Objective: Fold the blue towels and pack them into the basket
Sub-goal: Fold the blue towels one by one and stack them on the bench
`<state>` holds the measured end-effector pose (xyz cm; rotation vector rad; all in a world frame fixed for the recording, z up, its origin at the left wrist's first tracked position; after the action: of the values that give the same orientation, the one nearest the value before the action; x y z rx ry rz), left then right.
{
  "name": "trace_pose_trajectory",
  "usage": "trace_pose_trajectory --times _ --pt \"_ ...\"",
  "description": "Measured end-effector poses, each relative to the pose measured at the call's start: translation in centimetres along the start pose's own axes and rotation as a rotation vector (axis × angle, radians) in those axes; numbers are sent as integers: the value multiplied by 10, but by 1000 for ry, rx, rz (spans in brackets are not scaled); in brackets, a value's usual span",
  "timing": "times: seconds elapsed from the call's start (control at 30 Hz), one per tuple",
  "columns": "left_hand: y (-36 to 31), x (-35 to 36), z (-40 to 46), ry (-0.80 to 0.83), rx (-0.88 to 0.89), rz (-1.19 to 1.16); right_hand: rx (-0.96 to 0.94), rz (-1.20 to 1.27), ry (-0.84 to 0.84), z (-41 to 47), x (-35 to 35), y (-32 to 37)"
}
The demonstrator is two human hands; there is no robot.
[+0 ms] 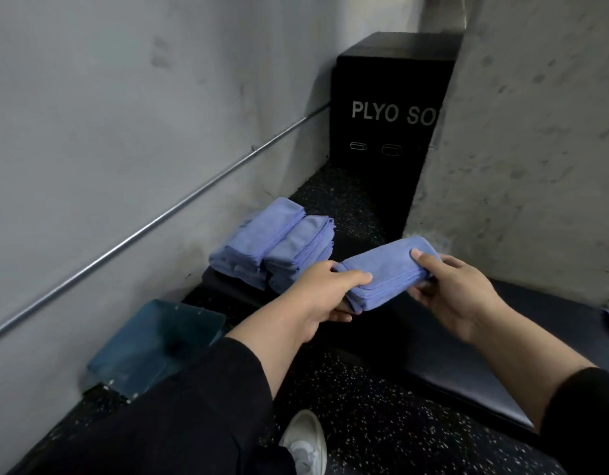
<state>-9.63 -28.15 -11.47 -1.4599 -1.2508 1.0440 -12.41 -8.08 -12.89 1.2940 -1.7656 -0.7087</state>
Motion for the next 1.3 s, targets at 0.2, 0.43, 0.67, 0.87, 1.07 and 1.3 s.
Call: trace_pose_trajectory --times 0.2,0.43,0.67,0.87,1.07,1.3 --pt "-18 -51 4 -132 76 65 -66 -120 56 28 63 24" --pt "-28 -103 18 -379 110 135 -203 -454 46 69 141 57" --pt "-23 -119 29 -479 113 517 -318 -1032 -119 101 169 55" --pt "-17 -118 39 -406 287 958 -655 -1195 -259 109 163 39" --pt "-8 -113 47 -341 269 1051 -725 -1431 -109 100 158 15" --pt "-1 -107 51 -292 197 1057 -531 -1564 -29 102 145 7"
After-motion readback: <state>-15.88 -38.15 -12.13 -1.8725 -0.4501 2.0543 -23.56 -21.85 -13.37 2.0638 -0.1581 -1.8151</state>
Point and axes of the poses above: each hand's wrist, its own z-axis towards the middle knuckle, its own x-axis out of the palm, y = z × x, the point moved 2 cm from there along z, towards the middle knuckle, and after that the axes turned 11 degrees about x, right-handed, at the moved point
